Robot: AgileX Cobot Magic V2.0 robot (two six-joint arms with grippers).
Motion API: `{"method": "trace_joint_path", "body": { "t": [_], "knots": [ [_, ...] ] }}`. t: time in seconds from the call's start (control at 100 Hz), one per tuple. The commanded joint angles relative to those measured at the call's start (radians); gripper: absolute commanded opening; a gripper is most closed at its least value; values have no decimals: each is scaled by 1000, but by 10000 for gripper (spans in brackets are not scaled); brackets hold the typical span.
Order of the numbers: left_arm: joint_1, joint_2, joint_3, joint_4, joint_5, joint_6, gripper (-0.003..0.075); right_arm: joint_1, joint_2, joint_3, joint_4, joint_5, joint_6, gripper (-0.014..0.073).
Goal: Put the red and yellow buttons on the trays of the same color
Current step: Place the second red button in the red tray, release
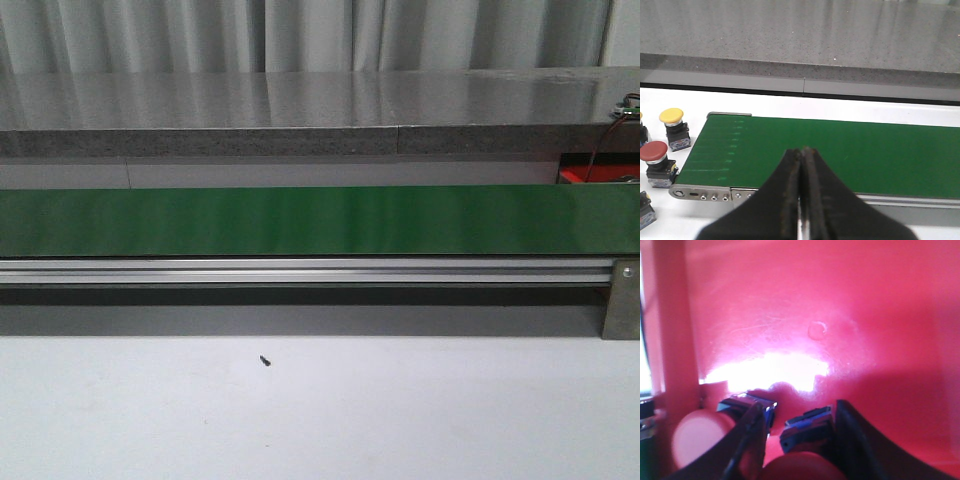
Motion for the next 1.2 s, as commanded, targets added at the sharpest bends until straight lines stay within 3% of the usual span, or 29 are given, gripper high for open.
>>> {"method": "trace_joint_path", "body": {
  "t": [0.0, 0.39, 0.49, 0.61, 0.68, 0.97, 1.19],
  "knots": [
    [-8, 4, -28, -12, -76, 0, -20, 3, -33, -31, 41, -43, -14, 162],
    [-8, 4, -28, -12, -76, 0, -20, 3, 26, -31, 41, -87, -18, 188],
    [-8, 4, -28, -12, -76, 0, -20, 3, 26, -31, 41, -80, -18, 312],
    [-8, 4, -28, -12, -76, 0, -20, -1, 20, -31, 40, -69, -18, 553],
    [-8, 4, -28, -12, -76, 0, -20, -2, 5, -31, 37, -70, -18, 615],
    [-8, 4, -28, -12, -76, 0, -20, 4, -137, -47, 35, -84, -24, 614],
    [-8, 4, -28, -12, -76, 0, -20, 80, -296, -47, 71, -80, -100, 614]
  ]
}}
